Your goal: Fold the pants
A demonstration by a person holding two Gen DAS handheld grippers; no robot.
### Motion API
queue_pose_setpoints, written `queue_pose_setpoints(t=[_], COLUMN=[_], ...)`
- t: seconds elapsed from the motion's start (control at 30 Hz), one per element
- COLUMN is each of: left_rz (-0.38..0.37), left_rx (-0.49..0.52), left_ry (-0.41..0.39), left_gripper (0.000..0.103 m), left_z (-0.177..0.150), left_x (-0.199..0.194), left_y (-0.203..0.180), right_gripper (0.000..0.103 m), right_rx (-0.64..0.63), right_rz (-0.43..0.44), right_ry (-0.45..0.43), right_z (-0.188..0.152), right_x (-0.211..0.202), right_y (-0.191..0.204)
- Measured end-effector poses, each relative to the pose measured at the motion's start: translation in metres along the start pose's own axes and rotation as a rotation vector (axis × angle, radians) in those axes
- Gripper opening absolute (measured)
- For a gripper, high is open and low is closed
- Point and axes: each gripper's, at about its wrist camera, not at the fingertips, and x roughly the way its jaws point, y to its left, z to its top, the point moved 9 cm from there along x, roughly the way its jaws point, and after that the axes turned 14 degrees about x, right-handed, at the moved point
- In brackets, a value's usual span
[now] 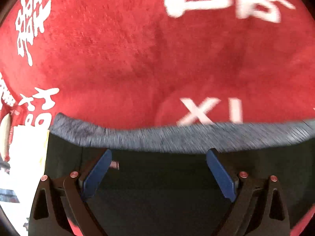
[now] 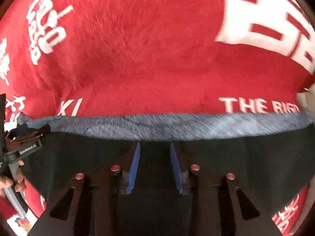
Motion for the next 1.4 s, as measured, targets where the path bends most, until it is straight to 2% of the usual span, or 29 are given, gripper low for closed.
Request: queue_pose_setpoints(t=[0.13, 0.27, 0.33, 0.53, 0.63, 0.8, 1.0, 1.13, 1.2, 1.3, 1.4], left_rz=[-0.053, 0.001, 0.038, 0.033, 0.028, 0.02, 0.029, 0.041, 0.051, 0.063, 0.064], left_rx=[0.064, 0.167, 0.138, 0.189, 0.182, 0.155, 0.124, 0.107, 0.102, 0.084, 0.067], left_ry=[-0.019, 0.027, -0.043, -0.009, 0.006, 0.011, 0.02, 0.057, 0.068, 0.066, 0.072], left_gripper=[0.098, 0.099, 0.101, 0.102, 0.102, 0.102, 0.102, 0.102, 0.102, 0.102, 0.102], left_z=[-0.027, -0.063, -0.071, -0.074, -0.075, -0.075, -0.062, -0.064, -0.067, -0.067, -0.067], left_x=[-0.03, -0.02, -0.026, -0.028, -0.037, -0.052, -0.053, -0.043, -0.039, -0.039, -0.038], left_y=[-0.034, -0.069, -0.07, -0.065, -0.064, -0.073, -0.092, -0.099, -0.101, -0.102, -0.101], right_gripper=[0.041, 0.042, 0.042, 0.043, 0.044, 0.046, 0.046, 0.046, 0.046, 0.046, 0.046], right_rx=[-0.032, -0.126, -0.144, -0.081, -0.028, 0.143, 0.273, 0.304, 0.289, 0.261, 0.254], right_rz=[-0.052, -0.15, -0.136, -0.104, -0.116, -0.22, -0.266, -0.263, -0.238, -0.244, -0.268], right_ry=[-0.003, 0.003, -0.062, -0.027, -0.034, -0.126, -0.191, -0.217, -0.196, -0.119, -0.142], right_z=[-0.042, -0.084, -0.092, -0.099, -0.098, -0.063, 0.004, 0.049, 0.062, 0.069, 0.077], right_x=[-0.025, -0.014, -0.02, -0.034, -0.052, -0.082, -0.084, -0.07, -0.057, -0.028, -0.019], right_y=[-0.017, -0.03, -0.033, -0.045, -0.065, -0.145, -0.209, -0.224, -0.223, -0.226, -0.239])
